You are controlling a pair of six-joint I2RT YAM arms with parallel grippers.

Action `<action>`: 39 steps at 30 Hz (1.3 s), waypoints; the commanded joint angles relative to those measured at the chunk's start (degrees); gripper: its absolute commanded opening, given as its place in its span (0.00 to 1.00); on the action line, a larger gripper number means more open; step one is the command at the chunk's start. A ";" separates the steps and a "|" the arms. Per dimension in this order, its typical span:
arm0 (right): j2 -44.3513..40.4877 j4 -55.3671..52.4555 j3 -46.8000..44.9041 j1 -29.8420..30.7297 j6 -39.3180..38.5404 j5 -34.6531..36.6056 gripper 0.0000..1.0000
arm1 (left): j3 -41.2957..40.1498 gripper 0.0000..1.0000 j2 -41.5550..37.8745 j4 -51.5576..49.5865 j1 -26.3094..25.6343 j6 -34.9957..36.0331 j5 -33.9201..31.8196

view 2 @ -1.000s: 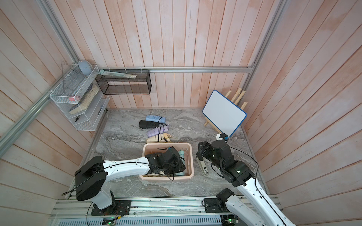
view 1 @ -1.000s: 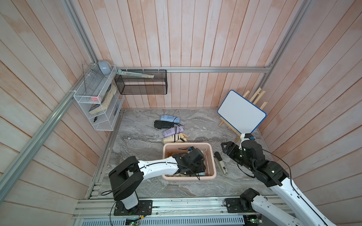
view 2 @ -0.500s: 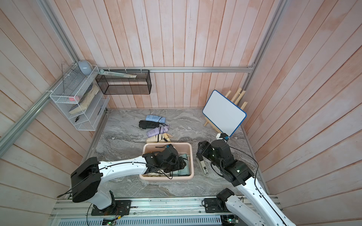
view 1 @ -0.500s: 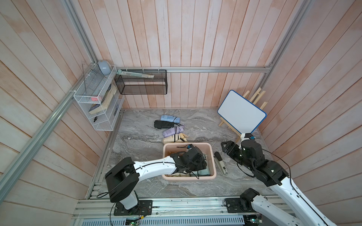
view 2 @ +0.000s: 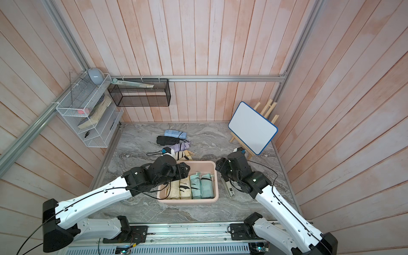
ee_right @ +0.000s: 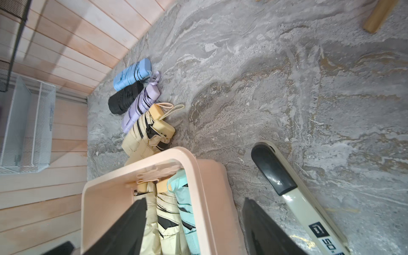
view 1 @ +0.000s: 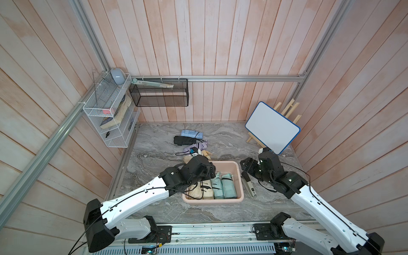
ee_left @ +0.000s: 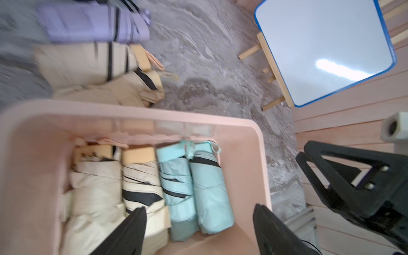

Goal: Put the umbrella into the storage box
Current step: Adjust the umbrella in the storage box.

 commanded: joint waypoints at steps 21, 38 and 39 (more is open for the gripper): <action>0.38 0.15 -1.76 3.62 2.02 0.79 0.72 | -10.41 0.74 -0.72 -0.16 22.51 26.38 16.99; 11.12 2.91 8.09 3.61 -6.81 1.17 0.69 | -18.93 0.24 -8.14 -4.28 23.46 22.69 11.63; 11.83 3.72 8.43 3.60 -7.35 1.08 0.69 | -19.00 0.22 -8.73 -4.68 23.48 22.65 11.15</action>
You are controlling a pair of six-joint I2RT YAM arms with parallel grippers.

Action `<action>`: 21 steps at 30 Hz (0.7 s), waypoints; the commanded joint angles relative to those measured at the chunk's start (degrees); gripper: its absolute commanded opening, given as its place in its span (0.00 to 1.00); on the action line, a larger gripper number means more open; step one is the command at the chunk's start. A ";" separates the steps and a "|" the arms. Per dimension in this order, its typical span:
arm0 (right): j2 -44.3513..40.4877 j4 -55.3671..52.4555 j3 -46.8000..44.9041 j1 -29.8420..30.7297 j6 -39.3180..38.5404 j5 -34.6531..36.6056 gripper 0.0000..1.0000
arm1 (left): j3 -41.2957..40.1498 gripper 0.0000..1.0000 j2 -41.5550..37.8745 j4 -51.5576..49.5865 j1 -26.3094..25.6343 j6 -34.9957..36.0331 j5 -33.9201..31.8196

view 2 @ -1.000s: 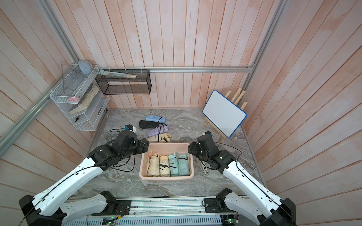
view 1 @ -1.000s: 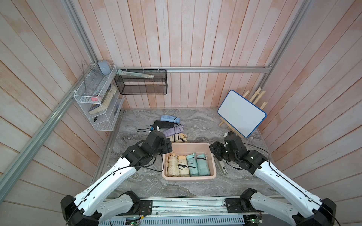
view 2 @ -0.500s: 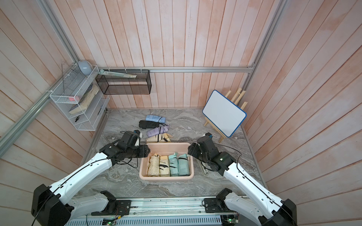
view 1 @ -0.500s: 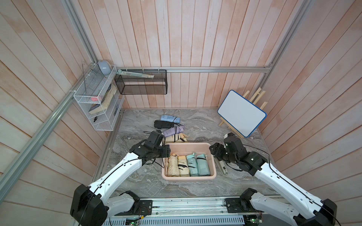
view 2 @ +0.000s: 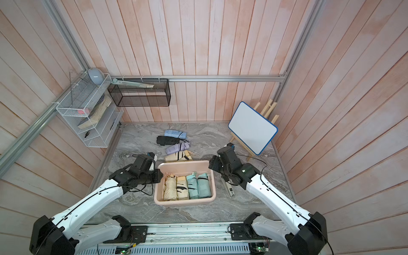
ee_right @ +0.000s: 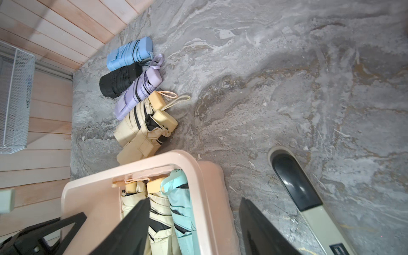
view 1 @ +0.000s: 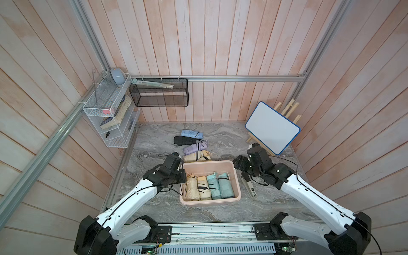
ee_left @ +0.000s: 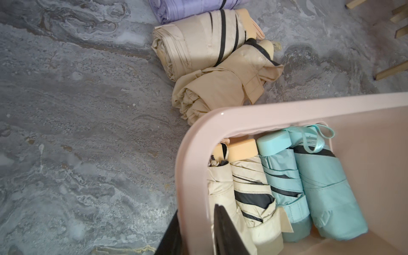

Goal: Put the umbrella into the storage box
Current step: Adjust the umbrella in the storage box.

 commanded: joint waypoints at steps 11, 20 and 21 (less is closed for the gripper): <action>15.58 10.77 7.94 -1.65 -4.40 -1.45 0.74 | -1.35 0.11 -4.99 -4.05 1.38 2.52 -2.29; 31.11 13.62 16.55 -2.67 -5.46 -4.35 0.78 | -2.62 0.00 -3.97 -0.14 1.20 5.82 5.16; 32.74 13.42 17.85 -2.72 -5.99 -4.88 0.78 | -2.69 0.00 -3.76 0.65 1.01 6.13 5.92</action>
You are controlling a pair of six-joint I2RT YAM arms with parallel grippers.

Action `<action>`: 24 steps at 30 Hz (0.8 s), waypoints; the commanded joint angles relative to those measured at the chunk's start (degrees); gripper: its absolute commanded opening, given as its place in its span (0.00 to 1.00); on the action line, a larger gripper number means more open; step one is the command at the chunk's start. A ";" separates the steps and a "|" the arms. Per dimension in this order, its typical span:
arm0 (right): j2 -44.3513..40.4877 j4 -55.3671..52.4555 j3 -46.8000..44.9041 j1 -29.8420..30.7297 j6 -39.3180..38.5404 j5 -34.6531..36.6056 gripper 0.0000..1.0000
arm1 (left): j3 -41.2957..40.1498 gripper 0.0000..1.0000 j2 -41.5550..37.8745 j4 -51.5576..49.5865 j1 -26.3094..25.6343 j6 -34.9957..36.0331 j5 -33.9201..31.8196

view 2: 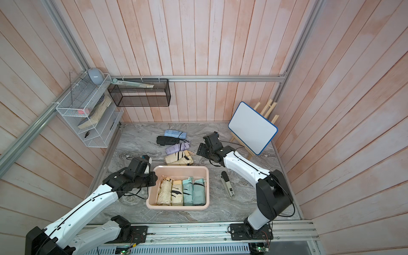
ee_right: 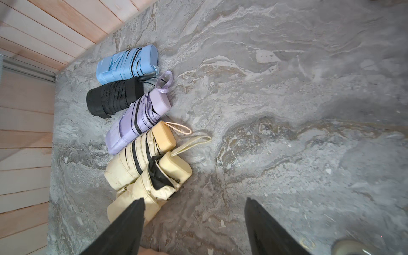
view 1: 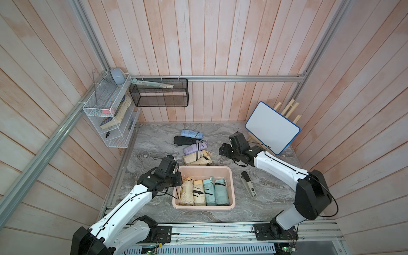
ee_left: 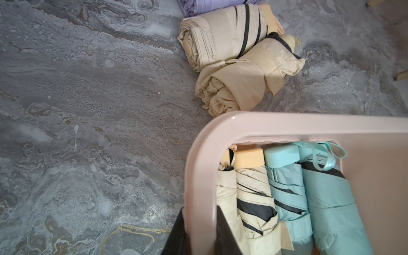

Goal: Put the umbrella into the storage box
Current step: Adjust the umbrella in the storage box.

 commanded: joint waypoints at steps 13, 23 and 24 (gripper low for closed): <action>6.89 -5.31 12.20 -4.23 -6.07 -1.86 0.78 | 5.59 0.51 10.38 5.37 -7.59 3.62 -0.87; -2.01 -6.55 6.77 -5.05 -6.20 1.33 0.79 | 13.66 0.87 8.73 6.94 3.14 21.43 -3.83; -2.80 -6.45 6.23 -5.10 -6.25 1.61 0.78 | 14.73 0.87 10.19 7.86 4.33 25.28 -3.76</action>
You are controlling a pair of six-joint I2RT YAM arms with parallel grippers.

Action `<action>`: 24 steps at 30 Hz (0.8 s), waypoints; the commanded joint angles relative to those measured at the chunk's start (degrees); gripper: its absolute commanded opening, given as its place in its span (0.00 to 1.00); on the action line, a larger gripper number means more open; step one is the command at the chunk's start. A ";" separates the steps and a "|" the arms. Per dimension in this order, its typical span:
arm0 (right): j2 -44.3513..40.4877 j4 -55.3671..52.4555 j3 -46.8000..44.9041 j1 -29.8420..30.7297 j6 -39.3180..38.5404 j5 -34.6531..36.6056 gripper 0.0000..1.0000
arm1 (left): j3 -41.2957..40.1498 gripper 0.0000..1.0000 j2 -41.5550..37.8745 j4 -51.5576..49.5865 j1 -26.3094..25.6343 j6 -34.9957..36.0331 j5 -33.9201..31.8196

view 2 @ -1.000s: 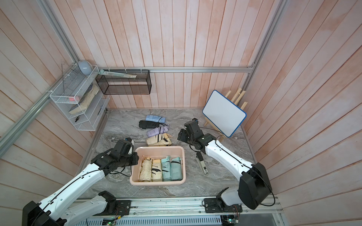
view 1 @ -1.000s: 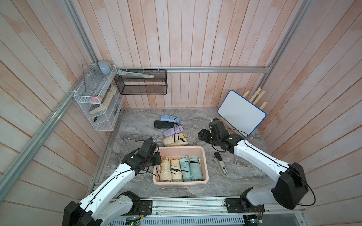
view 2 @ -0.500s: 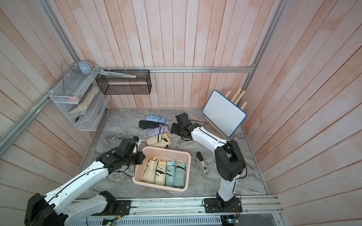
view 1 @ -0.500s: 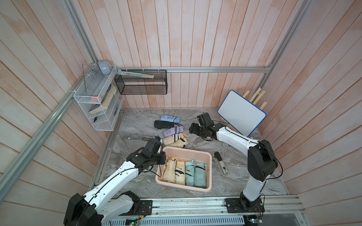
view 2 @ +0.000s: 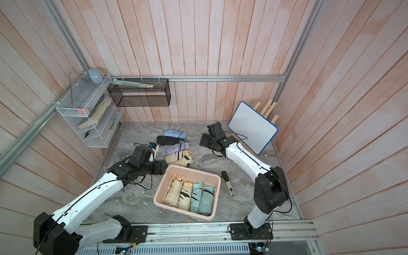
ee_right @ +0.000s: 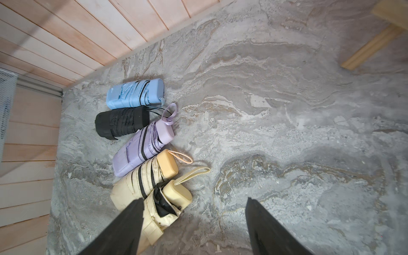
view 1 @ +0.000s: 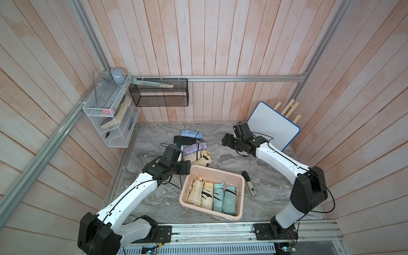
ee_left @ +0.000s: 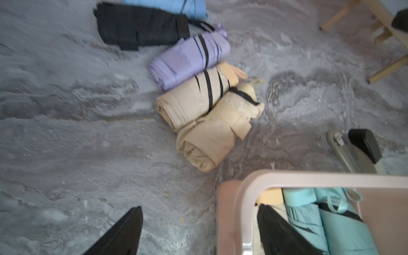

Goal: Put the umbrella into the storage box
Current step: Adjust the umbrella in the storage box, then pick up the umbrella from the center of the board.

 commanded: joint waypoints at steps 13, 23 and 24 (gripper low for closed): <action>-6.38 -3.17 -3.99 -2.30 -0.93 3.46 0.77 | 15.24 0.85 26.86 5.47 7.77 38.16 4.97; -4.38 -5.35 -1.19 -3.19 -1.97 2.67 0.77 | 29.63 0.78 43.81 -4.41 7.93 36.19 9.33; -4.35 -5.37 -1.09 -3.19 -1.97 2.70 0.77 | 30.24 0.78 44.52 -4.95 7.91 36.04 9.98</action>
